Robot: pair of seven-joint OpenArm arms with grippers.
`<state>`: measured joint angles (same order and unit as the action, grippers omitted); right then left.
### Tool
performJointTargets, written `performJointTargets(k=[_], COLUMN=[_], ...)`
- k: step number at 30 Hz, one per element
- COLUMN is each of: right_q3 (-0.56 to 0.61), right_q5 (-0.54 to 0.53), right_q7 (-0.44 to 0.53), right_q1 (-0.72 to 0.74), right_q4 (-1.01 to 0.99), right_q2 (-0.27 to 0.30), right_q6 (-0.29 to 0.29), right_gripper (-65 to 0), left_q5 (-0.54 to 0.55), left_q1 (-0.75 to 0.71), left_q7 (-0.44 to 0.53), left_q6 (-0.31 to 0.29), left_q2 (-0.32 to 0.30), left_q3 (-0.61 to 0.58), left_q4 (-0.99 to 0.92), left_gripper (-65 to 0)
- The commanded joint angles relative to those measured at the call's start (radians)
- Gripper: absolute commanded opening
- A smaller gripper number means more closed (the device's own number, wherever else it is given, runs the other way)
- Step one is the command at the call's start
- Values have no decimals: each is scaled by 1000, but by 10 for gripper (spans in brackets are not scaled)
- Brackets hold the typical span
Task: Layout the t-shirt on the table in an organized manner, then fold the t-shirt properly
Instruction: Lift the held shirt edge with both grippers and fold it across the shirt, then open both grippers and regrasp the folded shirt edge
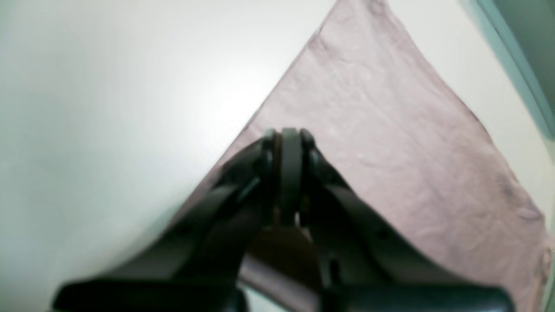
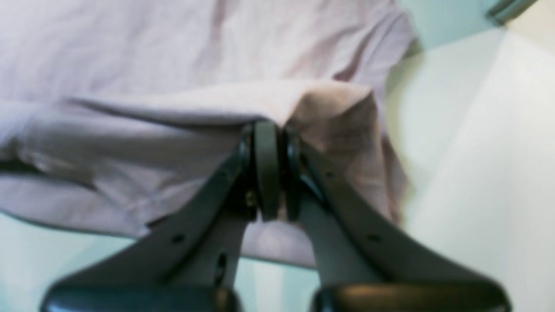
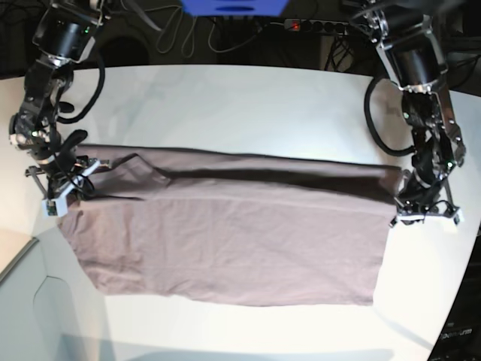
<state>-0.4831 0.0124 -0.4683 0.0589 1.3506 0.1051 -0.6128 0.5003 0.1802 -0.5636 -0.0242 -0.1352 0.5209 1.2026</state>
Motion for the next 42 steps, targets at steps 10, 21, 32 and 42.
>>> performJointTargets(k=[10, 21, 32, 42], right_q3=[77, 70, -10, -18], right_q5=[-13, -13, -18, -18], right_q7=[18, 24, 27, 27], right_q1=[38, 62, -67, -182], right_q4=[-12, -18, 69, 125], right_q2=[49, 58, 57, 64], right_q6=[-9, -3, -6, -6], right_gripper=[-650, -354, -290, -290], left_q5=[8, 8, 14, 10], left_q1=[71, 61, -118, -75], left_q7=[17, 17, 26, 26], left_q6=[-3, -1, -1, -1], left_q2=[-13, -17, -24, -27], left_q3=[0, 2, 5, 5], left_q4=[-60, -33, 10, -125], left_gripper=[-602, -293, -289, -293])
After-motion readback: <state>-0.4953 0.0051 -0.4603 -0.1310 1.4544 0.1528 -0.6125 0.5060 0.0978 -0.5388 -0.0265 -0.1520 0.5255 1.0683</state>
